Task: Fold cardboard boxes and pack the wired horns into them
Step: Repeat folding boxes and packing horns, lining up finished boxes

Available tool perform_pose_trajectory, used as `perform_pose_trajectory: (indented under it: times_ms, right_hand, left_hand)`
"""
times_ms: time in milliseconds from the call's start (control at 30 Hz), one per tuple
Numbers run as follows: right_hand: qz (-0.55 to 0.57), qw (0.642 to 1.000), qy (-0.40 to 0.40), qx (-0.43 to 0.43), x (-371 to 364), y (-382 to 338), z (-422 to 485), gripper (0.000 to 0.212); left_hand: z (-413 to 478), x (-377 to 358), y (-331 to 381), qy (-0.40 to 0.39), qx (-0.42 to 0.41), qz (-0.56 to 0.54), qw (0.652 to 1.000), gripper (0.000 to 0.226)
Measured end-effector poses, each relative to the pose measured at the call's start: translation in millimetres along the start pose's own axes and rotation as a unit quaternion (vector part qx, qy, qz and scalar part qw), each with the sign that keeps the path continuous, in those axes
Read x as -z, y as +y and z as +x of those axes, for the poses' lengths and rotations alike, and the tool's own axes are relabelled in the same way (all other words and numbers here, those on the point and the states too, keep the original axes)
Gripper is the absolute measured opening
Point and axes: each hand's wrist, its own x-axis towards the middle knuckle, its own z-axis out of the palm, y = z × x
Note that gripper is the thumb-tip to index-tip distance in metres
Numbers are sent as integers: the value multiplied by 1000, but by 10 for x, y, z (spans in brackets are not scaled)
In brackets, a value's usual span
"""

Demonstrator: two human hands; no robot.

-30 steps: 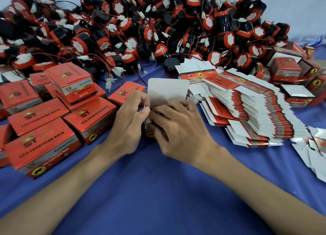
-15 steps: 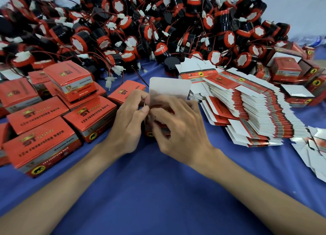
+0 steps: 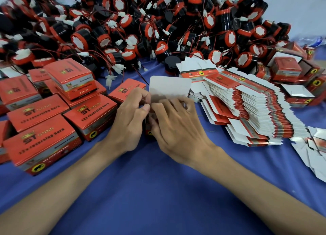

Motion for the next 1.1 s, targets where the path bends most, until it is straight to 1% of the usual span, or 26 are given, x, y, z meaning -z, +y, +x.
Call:
perform_pose_trajectory:
  times_ms: [167, 200, 267, 367, 467, 533, 600, 733, 800, 867, 967, 1000, 1067, 1100]
  right_hand:
    - [-5, 998, -58, 5, 42, 36, 36, 39]
    - [-5, 999, -50, 6, 37, 37, 41, 37]
    - [2, 1000, -2, 3, 7, 36, 36, 28]
    - [25, 996, 80, -3, -68, 33, 14, 19]
    - [79, 990, 120, -14, -97, 32, 20, 15]
    - [108, 985, 132, -4, -82, 37, 22, 12]
    - [123, 984, 126, 22, -74, 66, 21, 14]
    - [120, 985, 109, 53, -87, 101, -21, 23]
    - [134, 982, 120, 64, -110, 118, -32, 22]
    - [209, 963, 160, 61, -116, 148, -22, 19]
    - [327, 918, 225, -17, -107, 245, 14, 23]
    - [363, 902, 227, -45, -112, 257, 15, 22]
    - [429, 876, 207, -79, -125, 254, 13, 17]
    - [456, 864, 190, -93, -123, 249, 22, 20]
  left_hand:
    - [-8, -7, -3, -4, -2, 2, 1000, 15]
    - [-8, -4, -6, -5, 1, -1, 1000, 17]
    - [-7, -5, -9, -5, 1, -3, 1000, 19]
    - [-10, -20, -23, -4, -25, 17, 1000, 12]
    - [-8, -20, -38, -3, -35, 27, 999, 10]
    - [-13, -13, -45, -3, -35, 25, 999, 14]
    - [-17, -14, -51, -6, -34, 28, 999, 15]
    - [-21, -20, -57, -14, -34, 41, 998, 12]
    - [-23, -25, -48, -16, -26, 35, 999, 14]
    - [-19, -33, -46, -15, -19, 16, 1000, 23]
    - [-9, -26, -46, -33, -24, 43, 998, 29]
    - [-9, -31, -44, -55, -17, 54, 997, 29]
    - [-5, -49, -35, -100, 11, 62, 993, 31]
    - [-3, -58, -31, -116, 24, 62, 991, 30]
